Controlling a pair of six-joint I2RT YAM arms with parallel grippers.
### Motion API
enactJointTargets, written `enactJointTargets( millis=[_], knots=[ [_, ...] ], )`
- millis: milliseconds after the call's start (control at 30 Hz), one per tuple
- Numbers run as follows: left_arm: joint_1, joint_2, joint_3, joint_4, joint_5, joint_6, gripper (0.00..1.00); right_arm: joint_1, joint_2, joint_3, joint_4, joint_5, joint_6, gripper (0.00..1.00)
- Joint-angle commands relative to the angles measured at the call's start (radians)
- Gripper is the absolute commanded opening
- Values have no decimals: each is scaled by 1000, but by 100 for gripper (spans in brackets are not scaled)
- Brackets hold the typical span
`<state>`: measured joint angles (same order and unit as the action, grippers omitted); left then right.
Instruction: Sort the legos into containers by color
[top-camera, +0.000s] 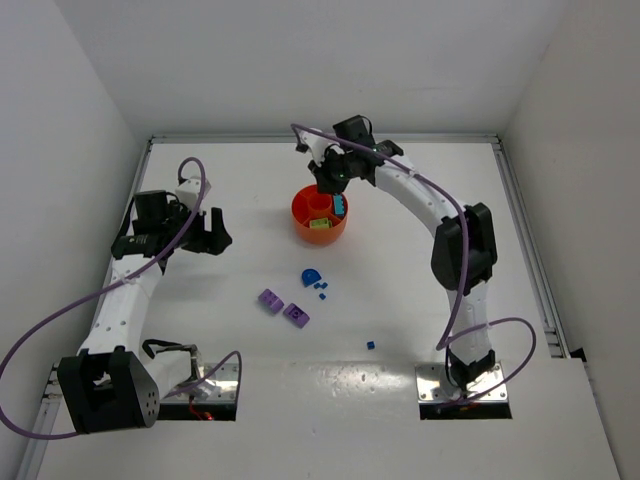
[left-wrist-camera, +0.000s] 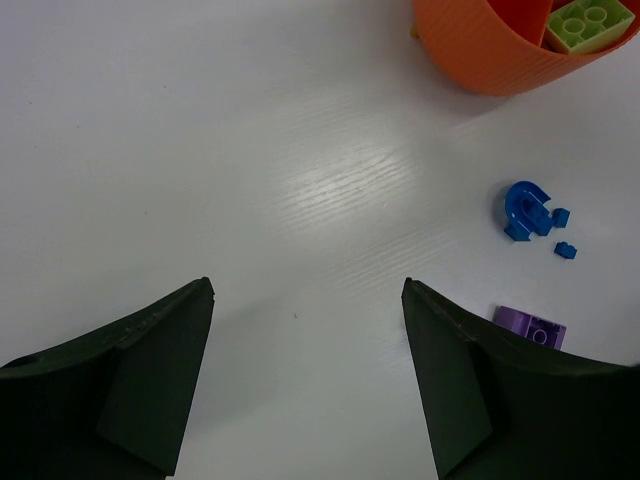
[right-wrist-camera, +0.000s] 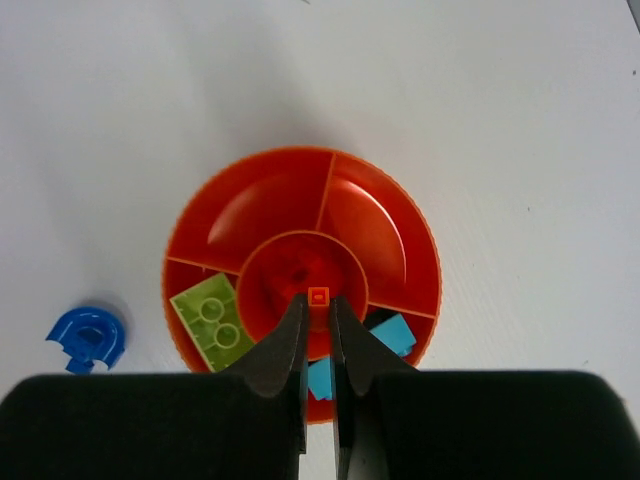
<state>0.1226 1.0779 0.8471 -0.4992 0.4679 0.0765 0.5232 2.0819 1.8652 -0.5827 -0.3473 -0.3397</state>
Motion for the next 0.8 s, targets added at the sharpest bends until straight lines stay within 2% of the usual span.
enactJointTargets(
  millis=[0,433,533,567,767],
  knots=[
    [9,-15,20,31,17,-7,82,-9,7,42,3,-2,21,0],
    [9,14,29,31,17,-17,82,-28,46,52,-35,-12,21,3],
    [9,14,29,22,17,-17,82,-28,46,43,-45,-12,21,10],
    [9,14,29,22,17,-17,82,-28,46,43,-45,-21,21,15],
    [9,14,29,22,17,-7,82,-28,37,34,-45,-30,21,32]
  ],
)
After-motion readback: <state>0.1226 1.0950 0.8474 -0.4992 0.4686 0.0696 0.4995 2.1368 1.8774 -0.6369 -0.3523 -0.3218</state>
